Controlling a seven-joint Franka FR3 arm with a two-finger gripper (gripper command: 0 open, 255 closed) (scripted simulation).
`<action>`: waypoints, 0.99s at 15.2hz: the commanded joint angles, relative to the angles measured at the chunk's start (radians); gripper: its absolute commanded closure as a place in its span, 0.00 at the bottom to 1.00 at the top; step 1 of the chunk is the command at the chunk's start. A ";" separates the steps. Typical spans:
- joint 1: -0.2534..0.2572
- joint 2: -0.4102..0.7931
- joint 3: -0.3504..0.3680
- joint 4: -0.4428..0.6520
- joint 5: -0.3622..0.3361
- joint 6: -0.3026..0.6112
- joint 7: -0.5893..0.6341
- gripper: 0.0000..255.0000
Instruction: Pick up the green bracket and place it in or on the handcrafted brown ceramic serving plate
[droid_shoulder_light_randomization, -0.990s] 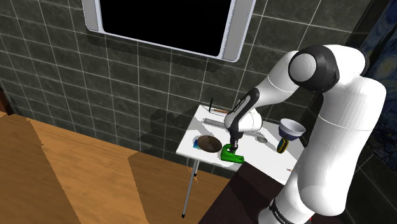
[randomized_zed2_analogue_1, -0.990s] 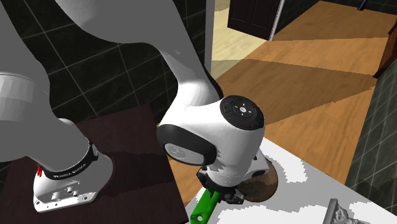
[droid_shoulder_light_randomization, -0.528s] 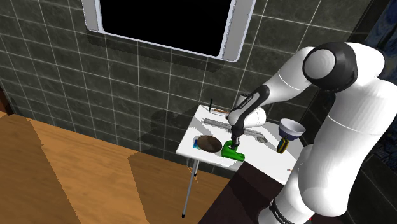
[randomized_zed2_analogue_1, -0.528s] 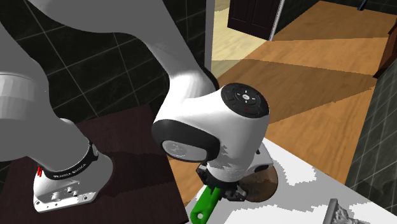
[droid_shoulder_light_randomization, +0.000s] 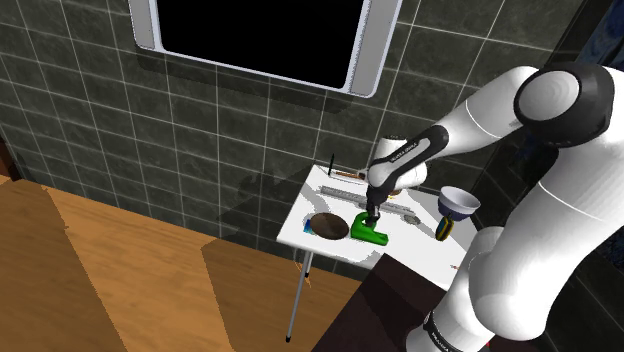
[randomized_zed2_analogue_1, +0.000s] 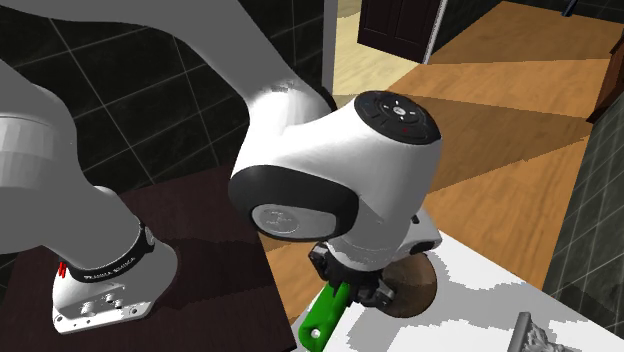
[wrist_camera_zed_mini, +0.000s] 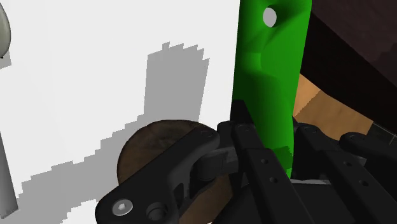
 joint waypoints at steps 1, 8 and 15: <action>-0.007 -0.036 0.005 0.004 -0.033 -0.034 0.024 1.00; 0.036 -0.002 0.032 0.115 0.027 -0.119 0.035 1.00; 0.085 0.229 0.090 0.379 0.239 -0.199 -0.015 1.00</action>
